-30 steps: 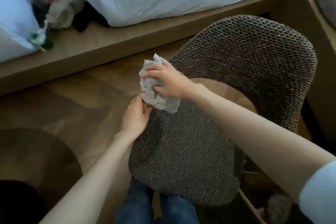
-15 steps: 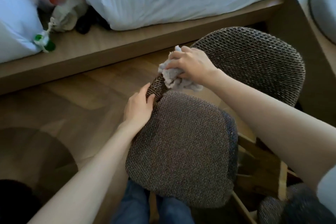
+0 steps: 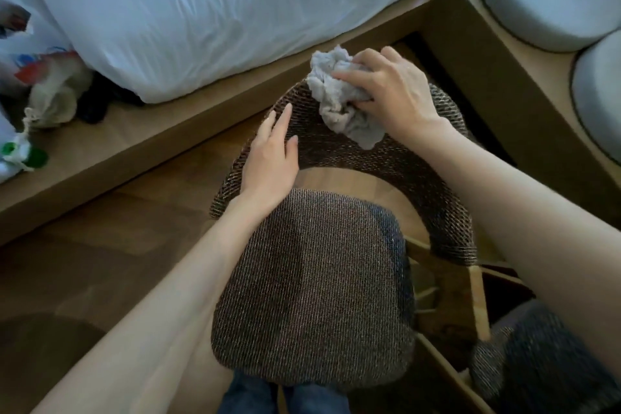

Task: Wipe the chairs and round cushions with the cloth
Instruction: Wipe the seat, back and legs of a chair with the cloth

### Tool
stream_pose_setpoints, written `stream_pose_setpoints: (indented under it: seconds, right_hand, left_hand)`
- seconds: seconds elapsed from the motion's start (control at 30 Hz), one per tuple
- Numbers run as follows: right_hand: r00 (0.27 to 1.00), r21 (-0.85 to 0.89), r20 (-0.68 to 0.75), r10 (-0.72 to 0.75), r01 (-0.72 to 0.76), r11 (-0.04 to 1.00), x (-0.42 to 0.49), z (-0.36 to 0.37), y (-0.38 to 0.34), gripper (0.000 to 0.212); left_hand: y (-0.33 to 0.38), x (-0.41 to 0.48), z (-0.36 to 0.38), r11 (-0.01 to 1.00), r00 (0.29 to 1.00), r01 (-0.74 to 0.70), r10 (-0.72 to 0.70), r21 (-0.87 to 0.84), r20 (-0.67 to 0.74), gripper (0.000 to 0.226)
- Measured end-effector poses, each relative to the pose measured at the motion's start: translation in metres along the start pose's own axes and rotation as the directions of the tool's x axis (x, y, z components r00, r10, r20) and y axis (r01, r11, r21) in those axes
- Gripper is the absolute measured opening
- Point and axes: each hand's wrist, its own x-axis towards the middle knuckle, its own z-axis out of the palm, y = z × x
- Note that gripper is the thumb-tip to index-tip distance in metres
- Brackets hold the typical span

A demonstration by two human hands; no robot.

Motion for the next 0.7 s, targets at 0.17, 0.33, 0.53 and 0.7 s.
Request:
stream_pose_setpoints:
  seconds: [0.17,0.33,0.53,0.7]
  right_hand:
    - [0.972,0.143,-0.051,0.230,-0.221,0.965,-0.036,0.000,0.033,0.045]
    - [0.901,0.206,-0.067,0.429,-0.409,0.889,-0.069,0.009,0.062,0.046]
    - [0.757,0.364,-0.038,0.652,-0.597,0.715,-0.109,0.027,0.080,0.055]
    - [0.654,0.474,0.052,0.755,-0.681,0.558,-0.147,0.045,0.086,0.041]
  left_hand:
    - [0.047,0.015,0.019,0.982,0.990,-0.142,0.140,0.120,0.031,0.057]
    - [0.084,0.032,0.043,0.909,0.958,-0.279,0.239,0.311,0.161,0.055]
    - [0.106,0.040,0.074,0.746,0.896,-0.444,0.361,0.497,0.258,0.057]
    - [0.116,0.038,0.095,0.620,0.830,-0.557,0.443,0.552,0.341,0.070]
